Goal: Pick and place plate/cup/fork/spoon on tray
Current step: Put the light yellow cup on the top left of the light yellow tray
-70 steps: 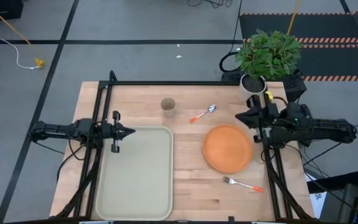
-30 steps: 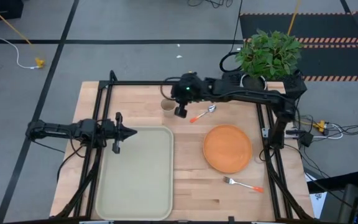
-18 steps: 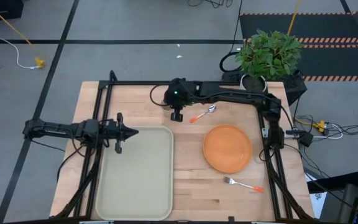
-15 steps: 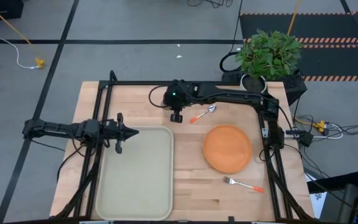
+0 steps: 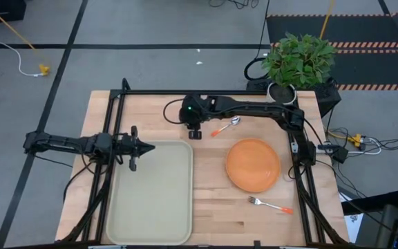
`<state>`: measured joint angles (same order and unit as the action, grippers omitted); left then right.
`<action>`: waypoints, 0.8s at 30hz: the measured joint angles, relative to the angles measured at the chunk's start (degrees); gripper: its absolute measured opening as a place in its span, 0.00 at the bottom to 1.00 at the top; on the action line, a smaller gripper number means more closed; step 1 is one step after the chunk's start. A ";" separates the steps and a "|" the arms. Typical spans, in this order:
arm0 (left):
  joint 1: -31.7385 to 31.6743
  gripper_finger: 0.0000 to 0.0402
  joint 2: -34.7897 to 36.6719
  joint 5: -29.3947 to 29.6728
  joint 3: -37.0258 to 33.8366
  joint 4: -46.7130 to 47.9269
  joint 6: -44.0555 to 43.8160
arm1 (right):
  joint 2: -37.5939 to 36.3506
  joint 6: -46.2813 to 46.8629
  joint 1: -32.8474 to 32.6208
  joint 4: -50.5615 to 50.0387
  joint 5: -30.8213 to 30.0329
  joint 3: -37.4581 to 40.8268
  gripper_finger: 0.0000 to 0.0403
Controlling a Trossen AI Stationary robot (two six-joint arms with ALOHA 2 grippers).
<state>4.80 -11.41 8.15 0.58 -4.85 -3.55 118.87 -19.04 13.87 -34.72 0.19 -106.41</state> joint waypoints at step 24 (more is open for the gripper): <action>0.00 0.04 -0.97 0.01 0.00 -4.56 0.33 | 3.67 -3.18 1.93 -2.12 -0.16 0.06 0.05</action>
<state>4.80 -12.38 8.16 0.58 -9.41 -3.22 122.54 -22.22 15.80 -36.84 0.03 -106.34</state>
